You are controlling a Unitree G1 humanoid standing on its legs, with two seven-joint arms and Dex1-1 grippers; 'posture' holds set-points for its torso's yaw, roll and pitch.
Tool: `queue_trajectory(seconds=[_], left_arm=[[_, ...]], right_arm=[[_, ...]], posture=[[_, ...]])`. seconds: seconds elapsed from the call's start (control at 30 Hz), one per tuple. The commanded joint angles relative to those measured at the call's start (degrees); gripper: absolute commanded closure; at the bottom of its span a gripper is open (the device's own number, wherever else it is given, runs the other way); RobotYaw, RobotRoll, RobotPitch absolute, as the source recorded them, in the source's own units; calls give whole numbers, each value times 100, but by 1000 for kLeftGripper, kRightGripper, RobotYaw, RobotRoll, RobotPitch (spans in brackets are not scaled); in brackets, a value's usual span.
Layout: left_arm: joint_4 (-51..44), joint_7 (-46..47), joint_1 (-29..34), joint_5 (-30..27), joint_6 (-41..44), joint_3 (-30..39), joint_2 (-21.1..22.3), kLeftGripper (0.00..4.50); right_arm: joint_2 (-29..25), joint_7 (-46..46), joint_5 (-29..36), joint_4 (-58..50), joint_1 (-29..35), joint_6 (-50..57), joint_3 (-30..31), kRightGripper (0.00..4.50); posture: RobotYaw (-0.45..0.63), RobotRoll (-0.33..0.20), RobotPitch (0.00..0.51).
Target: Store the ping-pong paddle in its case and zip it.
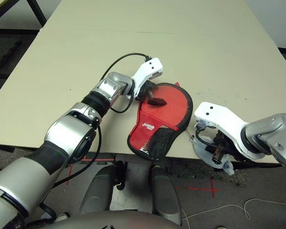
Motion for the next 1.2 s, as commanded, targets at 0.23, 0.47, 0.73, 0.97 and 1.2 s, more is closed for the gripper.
queue_trajectory(seconds=[0.23, 0.47, 0.73, 0.97, 1.2], left_arm=[[185, -1120, -162, 418, -532, -493, -17, 0], [22, -2118, -67, 574, -740, -834, 37, 0], [243, -1692, 230, 1087, -609, -1266, -2, 0], [532, -1196, 268, 1198, -543, -1243, -71, 0], [685, -903, 177, 1178, -511, -1166, -99, 0]], right_arm=[[476, -335, -142, 595, -578, -54, 925, 4494], [608, -379, -233, 790, -931, -115, 1136, 4494], [554, -38, 82, 320, -1200, -160, 1179, 4494], [756, 194, 514, -432, -1536, -29, 1402, 4494], [390, 472, 652, -816, -1540, -203, 1828, 4494]], posture=[[-156, 0, 201], [-175, 0, 201], [-188, 0, 208], [-197, 0, 217], [-190, 0, 220]])
